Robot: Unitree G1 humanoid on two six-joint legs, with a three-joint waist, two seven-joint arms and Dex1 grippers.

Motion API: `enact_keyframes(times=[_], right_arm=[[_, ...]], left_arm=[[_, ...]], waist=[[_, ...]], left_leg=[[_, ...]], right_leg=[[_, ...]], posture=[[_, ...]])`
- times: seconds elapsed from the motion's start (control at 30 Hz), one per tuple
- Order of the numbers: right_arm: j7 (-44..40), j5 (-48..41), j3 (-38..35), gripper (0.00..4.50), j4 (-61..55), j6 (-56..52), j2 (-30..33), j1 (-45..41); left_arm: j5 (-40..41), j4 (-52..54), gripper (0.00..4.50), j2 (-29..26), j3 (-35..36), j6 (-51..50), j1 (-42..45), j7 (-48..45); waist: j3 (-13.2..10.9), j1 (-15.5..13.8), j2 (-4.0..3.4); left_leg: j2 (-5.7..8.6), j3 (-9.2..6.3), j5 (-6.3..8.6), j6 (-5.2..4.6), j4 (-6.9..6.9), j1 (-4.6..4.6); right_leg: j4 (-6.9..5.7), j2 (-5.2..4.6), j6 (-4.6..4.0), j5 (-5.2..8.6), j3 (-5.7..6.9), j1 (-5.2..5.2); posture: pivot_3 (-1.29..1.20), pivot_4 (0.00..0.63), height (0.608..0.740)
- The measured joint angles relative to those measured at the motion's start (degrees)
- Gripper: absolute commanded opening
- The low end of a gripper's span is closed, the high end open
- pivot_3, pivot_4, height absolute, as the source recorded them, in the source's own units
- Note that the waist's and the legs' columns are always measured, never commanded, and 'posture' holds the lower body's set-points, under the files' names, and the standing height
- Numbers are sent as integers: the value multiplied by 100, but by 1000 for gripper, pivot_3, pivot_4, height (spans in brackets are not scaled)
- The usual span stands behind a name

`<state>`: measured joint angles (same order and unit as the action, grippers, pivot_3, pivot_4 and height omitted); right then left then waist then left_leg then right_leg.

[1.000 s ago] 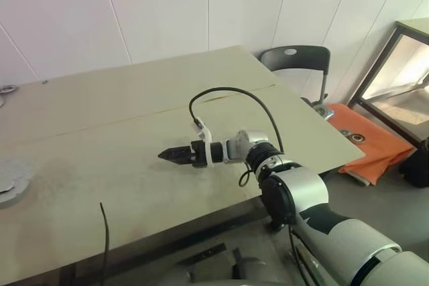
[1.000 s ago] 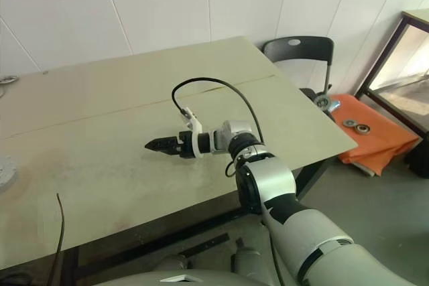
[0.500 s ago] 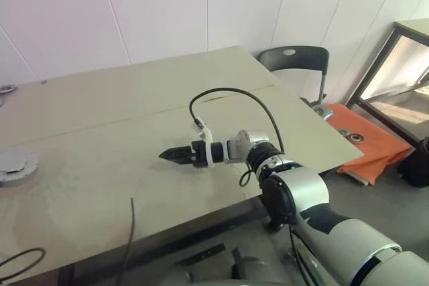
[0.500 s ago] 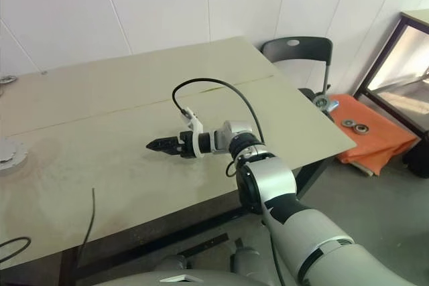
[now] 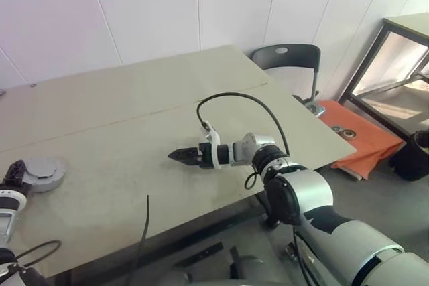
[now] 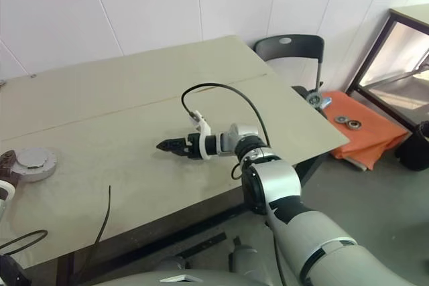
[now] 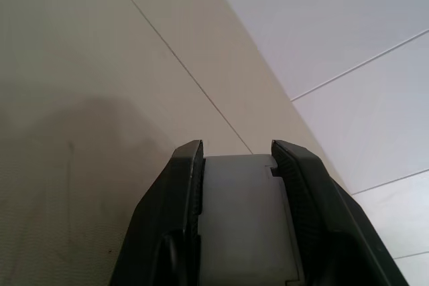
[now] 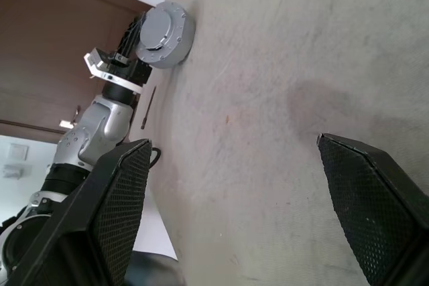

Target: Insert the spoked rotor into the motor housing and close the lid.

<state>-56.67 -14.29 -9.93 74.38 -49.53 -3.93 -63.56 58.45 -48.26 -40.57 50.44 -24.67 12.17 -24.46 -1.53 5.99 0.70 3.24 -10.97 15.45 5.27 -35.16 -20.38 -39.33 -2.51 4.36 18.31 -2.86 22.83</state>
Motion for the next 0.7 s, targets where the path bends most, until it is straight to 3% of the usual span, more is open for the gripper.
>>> enact_keyframes(times=[0.13, 0.37, 0.7], right_arm=[[108, 0, -4, 4138, 0, 56, -24, 15], [360, 0, -100, 4164, 1, 166, -23, 29], [415, 1, -110, 4164, 1, 195, -64, 39]], left_arm=[[-173, 4, 1300, -1, 0, 37, 9, -95], [-523, -82, 3495, -6, -1, 137, 31, -96], [-547, -100, 3495, -63, 124, -170, -181, -204]], waist=[[-1, 2, -1], [0, -24, -1], [0, -13, -1]], left_leg=[[0, 0, 0, 0, 0, 2], [0, -1, 0, 0, -1, 1], [0, -3, 0, 0, -2, 2]], right_leg=[[-1, 0, 0, 0, 0, 0], [-2, -1, 0, 0, 0, -1], [-4, -2, 0, 0, 1, -2]], posture=[[0, 0, 740], [0, 0, 740], [0, 0, 740]])
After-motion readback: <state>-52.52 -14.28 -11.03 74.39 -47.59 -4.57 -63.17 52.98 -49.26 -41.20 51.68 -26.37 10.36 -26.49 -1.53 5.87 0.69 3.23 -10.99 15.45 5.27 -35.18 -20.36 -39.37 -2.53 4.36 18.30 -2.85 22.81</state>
